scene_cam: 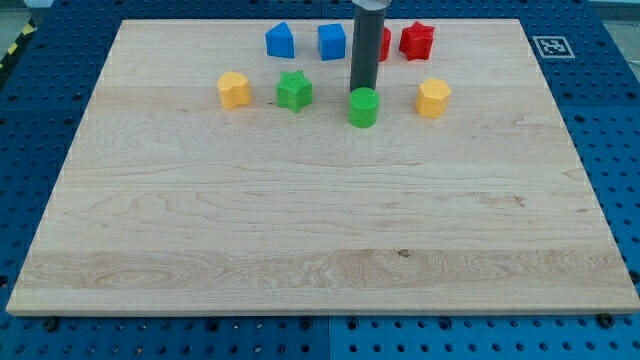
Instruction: Move the green star horizontally left of the green circle
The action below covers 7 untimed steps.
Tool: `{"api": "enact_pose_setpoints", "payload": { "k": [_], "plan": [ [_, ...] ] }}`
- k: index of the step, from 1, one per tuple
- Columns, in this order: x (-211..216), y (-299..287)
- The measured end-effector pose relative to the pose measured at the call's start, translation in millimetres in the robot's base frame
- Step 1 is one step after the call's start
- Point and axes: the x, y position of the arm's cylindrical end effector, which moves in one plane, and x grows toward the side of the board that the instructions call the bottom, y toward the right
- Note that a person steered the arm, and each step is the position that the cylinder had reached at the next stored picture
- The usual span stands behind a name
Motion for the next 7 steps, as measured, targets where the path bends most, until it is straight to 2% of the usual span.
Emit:
{"api": "enact_pose_setpoints", "payload": {
  "k": [2, 4, 6, 7],
  "plan": [
    [52, -1],
    [-15, -32],
    [-32, -34],
    [-48, -68]
  ]
}}
